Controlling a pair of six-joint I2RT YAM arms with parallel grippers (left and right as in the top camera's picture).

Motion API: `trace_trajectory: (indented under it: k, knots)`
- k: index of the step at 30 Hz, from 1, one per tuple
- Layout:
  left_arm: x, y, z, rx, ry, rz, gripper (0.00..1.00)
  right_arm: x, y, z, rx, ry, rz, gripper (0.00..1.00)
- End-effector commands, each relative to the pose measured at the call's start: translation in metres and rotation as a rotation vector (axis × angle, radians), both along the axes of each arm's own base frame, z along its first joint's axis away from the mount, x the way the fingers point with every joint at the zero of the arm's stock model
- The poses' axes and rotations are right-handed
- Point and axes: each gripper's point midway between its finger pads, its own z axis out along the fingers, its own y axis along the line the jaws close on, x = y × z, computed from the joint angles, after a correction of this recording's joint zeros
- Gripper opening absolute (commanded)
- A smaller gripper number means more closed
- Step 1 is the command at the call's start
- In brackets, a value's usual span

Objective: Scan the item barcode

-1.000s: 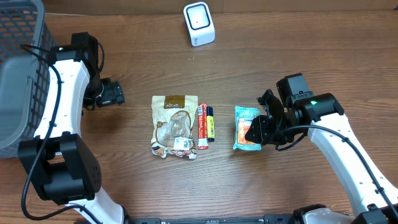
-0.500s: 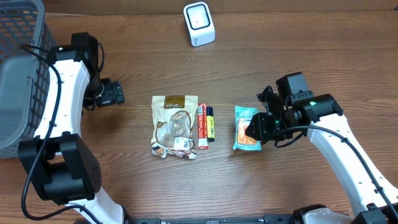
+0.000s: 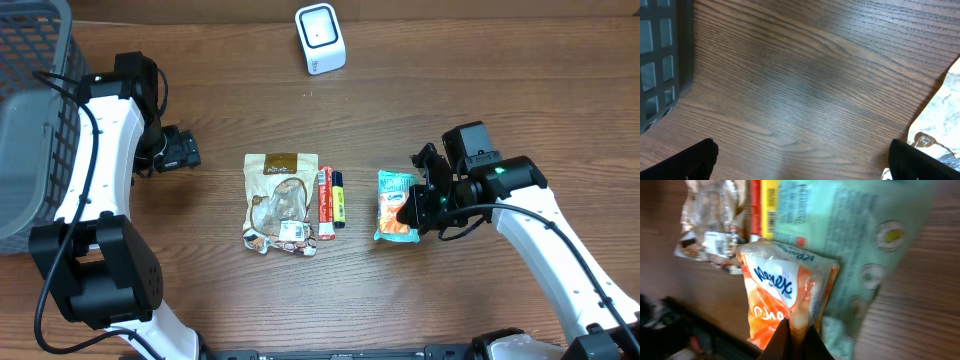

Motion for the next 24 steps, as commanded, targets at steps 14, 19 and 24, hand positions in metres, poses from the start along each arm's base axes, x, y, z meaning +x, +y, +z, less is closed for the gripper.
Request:
trace_trajectory:
  k: [14, 19, 24]
  knots:
    - [0.003, -0.002, 0.001, -0.007, -0.002, -0.021, 1.00, 0.026, 0.076, 0.144, 0.609, -0.232, 0.210, 0.04]
    - [0.003, -0.002, 0.001, -0.007, -0.002, -0.021, 1.00, 0.028, 0.086, 0.171, 0.742, -0.257, 0.246, 0.04]
    - [0.003, -0.002, 0.001, -0.007, -0.002, -0.021, 1.00, 0.038, 0.088, 0.182, 0.784, -0.158, 0.132, 0.04]
